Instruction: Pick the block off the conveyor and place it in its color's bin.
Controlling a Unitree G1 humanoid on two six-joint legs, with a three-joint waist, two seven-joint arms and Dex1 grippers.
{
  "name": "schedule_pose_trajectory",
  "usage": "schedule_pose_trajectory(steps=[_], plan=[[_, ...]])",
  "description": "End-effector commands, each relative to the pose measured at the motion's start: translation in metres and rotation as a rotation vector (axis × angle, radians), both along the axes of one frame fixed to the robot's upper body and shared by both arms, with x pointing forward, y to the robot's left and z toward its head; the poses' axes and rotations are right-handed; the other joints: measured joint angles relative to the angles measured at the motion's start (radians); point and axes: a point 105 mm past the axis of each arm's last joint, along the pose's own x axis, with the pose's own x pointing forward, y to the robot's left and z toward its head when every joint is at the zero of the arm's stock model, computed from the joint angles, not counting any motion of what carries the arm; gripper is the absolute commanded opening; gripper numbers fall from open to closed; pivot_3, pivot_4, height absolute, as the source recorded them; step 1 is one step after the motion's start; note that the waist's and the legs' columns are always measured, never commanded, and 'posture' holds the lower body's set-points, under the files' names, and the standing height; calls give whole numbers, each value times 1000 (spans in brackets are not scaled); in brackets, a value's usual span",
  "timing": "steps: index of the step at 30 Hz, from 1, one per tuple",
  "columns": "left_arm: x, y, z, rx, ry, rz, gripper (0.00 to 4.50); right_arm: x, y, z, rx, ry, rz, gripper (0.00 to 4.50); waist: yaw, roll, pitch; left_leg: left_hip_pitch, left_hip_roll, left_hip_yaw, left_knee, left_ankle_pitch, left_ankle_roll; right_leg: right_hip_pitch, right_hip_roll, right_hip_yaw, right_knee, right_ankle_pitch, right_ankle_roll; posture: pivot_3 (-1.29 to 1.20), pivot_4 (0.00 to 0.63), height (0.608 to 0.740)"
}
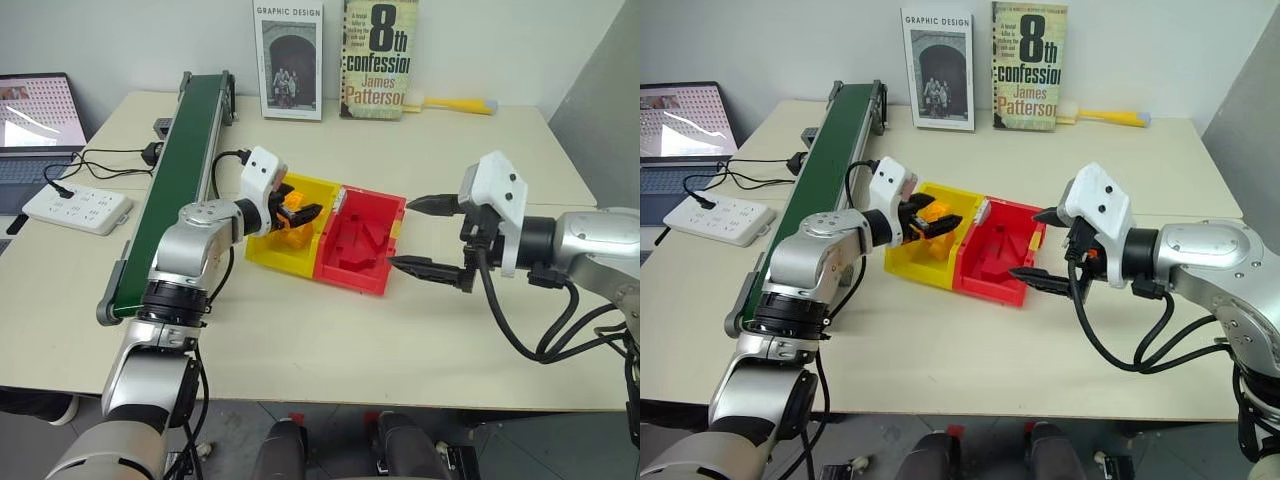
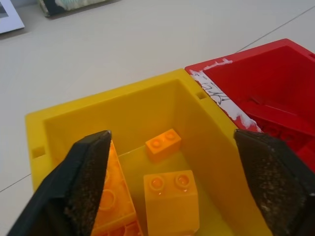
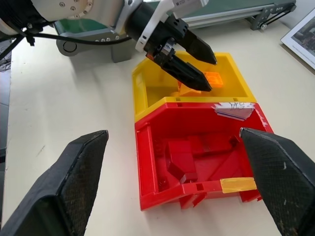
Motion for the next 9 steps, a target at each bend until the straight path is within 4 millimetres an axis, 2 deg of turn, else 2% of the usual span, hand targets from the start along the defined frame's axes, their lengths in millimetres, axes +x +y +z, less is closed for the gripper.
schedule_pose_trajectory(steps=[1,5,9], plan=[[-19,22,31,60,-87,-32,4494,13,-10,10,12,-44,-11,4500,-1,0,0,0,0,0,0,0,0,0,0,0,0,0,0,0,150,740],[-51,61,43,168,-62,-67,4494,27,-20,7,18,-21,5,4500,-5,1,0,1,1,1,0,0,0,0,0,1,0,0,0,0,150,740],[-70,78,49,214,-41,-84,4494,35,-21,3,18,-4,40,4500,-2,1,1,0,1,1,0,0,0,-1,0,0,0,0,0,0,150,740]])
